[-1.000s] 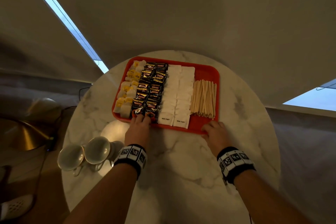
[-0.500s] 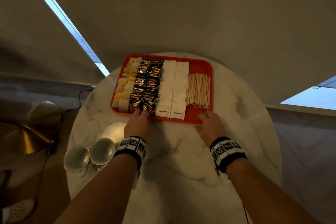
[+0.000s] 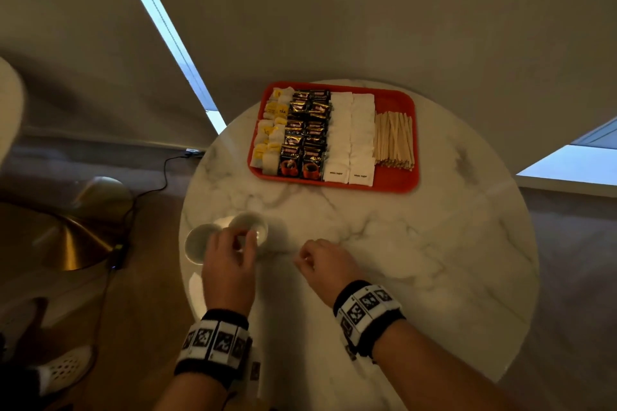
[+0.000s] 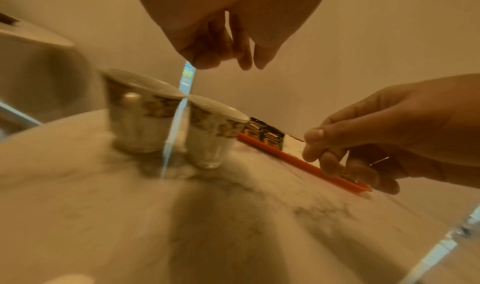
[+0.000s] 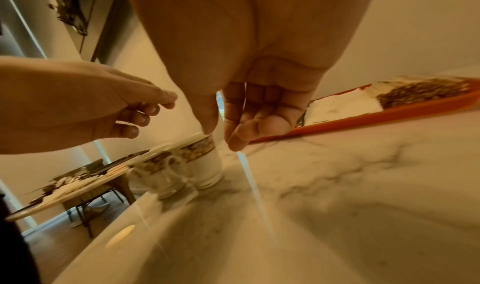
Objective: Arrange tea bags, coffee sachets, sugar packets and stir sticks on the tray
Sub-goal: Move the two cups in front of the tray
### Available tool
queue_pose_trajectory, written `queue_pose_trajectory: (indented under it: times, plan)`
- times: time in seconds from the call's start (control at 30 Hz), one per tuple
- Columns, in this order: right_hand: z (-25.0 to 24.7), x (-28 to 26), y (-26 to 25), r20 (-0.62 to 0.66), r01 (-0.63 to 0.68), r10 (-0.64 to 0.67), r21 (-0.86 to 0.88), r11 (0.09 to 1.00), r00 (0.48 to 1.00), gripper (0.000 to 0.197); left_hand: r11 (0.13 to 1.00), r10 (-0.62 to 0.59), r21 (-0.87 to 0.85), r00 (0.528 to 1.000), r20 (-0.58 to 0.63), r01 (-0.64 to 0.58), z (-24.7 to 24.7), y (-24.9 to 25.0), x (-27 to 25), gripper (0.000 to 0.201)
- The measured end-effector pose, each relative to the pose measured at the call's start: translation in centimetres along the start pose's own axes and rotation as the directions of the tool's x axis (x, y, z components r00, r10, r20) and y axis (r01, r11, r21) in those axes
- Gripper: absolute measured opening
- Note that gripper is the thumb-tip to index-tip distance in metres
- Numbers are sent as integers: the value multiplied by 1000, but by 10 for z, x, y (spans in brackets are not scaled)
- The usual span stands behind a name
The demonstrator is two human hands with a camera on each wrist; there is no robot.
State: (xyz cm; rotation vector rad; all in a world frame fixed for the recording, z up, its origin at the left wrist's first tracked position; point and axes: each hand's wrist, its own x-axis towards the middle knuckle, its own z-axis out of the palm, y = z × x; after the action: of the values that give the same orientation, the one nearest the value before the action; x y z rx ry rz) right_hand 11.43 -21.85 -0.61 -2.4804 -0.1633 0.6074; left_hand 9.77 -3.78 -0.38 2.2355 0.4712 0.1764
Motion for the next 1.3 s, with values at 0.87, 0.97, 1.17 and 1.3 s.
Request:
queue_pose_trajectory:
  times: [0.87,0.97,1.17,1.3]
  plan:
    - [42,30,-50,-52,-186,202,219,958,978,21,771,-471,-375,857,209,515,-2,-67,5,22]
    - [34,26,-32,-75,-188,218,292,938,973,19,761,-453,-406,862,225,506,10,-54,1,23]
    - [-7,4,18,-163,-167,252,410,897,954,18,743,-353,-491,890,289,454,49,-10,-14,23]
    - [-45,-10,61,-241,-146,286,471,870,928,16,738,-274,-529,903,332,418,81,34,-22,19]
